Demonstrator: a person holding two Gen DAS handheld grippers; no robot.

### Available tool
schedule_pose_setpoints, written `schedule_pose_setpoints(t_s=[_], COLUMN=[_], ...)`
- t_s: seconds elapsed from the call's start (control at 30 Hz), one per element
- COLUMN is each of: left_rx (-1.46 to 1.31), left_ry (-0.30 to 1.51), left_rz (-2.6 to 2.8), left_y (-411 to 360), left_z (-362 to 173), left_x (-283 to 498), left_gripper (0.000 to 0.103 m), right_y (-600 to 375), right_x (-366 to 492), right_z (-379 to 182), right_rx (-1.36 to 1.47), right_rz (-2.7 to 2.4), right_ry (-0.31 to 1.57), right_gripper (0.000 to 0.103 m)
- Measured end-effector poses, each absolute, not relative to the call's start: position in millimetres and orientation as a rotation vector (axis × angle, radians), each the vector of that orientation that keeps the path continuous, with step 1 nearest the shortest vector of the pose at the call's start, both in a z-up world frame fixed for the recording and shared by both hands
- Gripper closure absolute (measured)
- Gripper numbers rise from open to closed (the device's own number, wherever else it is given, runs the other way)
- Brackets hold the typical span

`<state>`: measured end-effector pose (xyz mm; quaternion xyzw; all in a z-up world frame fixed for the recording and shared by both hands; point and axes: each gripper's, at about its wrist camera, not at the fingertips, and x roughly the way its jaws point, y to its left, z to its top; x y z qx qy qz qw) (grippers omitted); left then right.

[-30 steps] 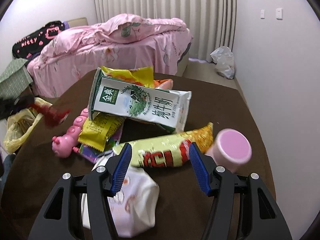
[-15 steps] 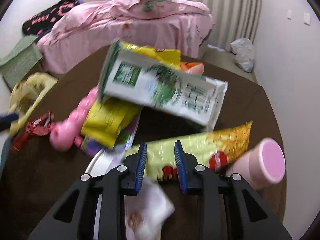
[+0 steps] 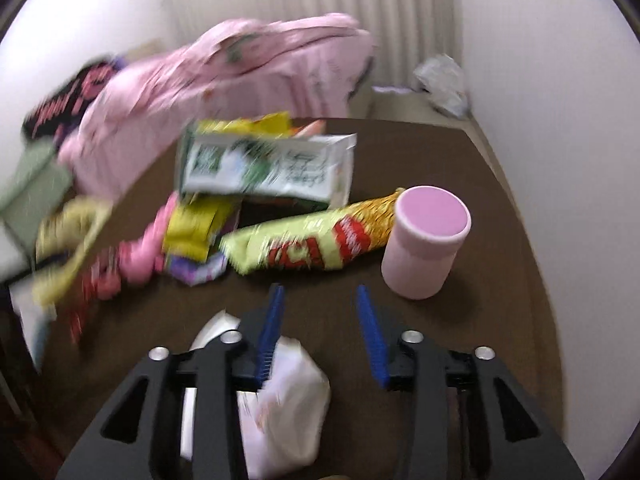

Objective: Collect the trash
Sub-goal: 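Grasp the long gold snack wrapper with the right gripper while the left gripper holds the red wrapper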

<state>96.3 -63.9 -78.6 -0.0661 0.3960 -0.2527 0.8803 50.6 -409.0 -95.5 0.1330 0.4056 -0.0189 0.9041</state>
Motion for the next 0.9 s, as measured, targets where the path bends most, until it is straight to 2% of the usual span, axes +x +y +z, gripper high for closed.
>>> schedule_pose_setpoints(t_s=[0.13, 0.4, 0.43, 0.47, 0.5, 0.57, 0.9], left_rx=[-0.116, -0.113, -0.120, -0.132, -0.138, -0.144, -0.140], left_ry=[0.817, 0.812, 0.816, 0.824, 0.830, 0.840, 0.838], left_rz=[-0.514, -0.488, -0.485, -0.480, -0.481, -0.487, -0.517], left_y=[-68.1, -56.1, -54.7, -53.0, -52.1, -52.6, -58.6], left_z=[-76.9, -77.4, -78.6, -81.1, -82.3, -84.7, -83.4], left_x=[94.4, 94.4, 95.0, 96.5, 97.1, 98.0, 93.9], left_gripper=[0.054, 0.053, 0.053, 0.053, 0.053, 0.053, 0.053], right_y=[-412.0, -397.8, -399.6, -400.0, -398.9, -394.3, -378.9], right_x=[90.5, 148.9, 149.5, 148.5, 146.2, 138.1, 76.0], right_z=[-106.3, -119.2, -120.4, -122.3, -123.1, -120.8, -107.8], right_rx=[0.490, 0.399, 0.419, 0.434, 0.439, 0.410, 0.191], right_rz=[-0.078, -0.144, -0.127, -0.100, -0.070, -0.037, 0.123], right_ry=[0.864, 0.977, 0.980, 0.985, 0.987, 0.985, 1.076], right_gripper=[0.056, 0.056, 0.058, 0.066, 0.069, 0.072, 0.074])
